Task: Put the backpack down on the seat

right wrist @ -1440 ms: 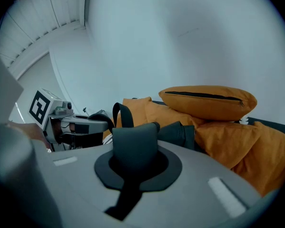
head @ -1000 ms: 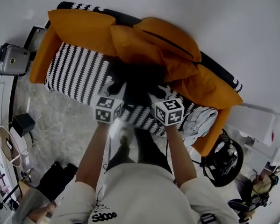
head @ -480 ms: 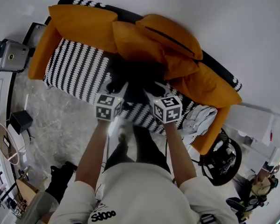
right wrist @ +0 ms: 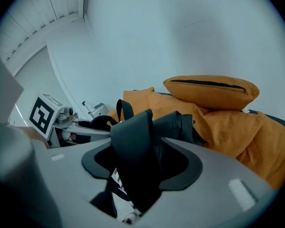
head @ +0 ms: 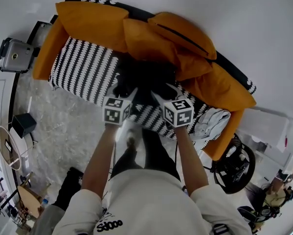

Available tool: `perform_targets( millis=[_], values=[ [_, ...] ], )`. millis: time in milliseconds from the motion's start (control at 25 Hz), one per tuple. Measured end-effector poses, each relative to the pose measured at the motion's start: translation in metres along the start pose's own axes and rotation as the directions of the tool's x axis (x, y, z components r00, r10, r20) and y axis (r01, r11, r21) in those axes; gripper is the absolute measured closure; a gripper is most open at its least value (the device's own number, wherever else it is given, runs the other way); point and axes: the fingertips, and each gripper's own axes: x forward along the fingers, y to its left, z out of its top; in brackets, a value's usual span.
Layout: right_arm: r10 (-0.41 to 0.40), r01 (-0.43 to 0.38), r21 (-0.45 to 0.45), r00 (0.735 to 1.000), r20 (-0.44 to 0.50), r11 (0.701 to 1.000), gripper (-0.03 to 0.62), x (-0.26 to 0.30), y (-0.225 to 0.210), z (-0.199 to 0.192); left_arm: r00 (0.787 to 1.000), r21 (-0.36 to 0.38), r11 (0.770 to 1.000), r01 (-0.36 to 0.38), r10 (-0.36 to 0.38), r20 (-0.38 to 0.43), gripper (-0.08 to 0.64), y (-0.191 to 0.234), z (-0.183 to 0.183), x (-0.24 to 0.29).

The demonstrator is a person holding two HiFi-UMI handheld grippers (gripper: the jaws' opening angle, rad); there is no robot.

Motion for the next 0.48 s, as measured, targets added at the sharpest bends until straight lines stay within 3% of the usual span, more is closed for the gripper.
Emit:
perform_targets(
  millis=[120, 480],
  values=[
    [0.008, -0.008, 0.004, 1.000, -0.004, 1.000, 0.319, -0.002, 0.003, -0.004, 1.000, -0.013, 1.000, -0.011, 0.011, -0.012, 0.295, 0.002, -0.006, -0.003],
    [0.001, -0.001, -0.007, 1.000, -0.011, 1.000, 0.307, -0.004, 0.010, -0.007, 0.997, -0.018, 0.998, -0.062, 0.061, -0.056, 0.252, 0.013, -0.022, -0.009]
  ],
)
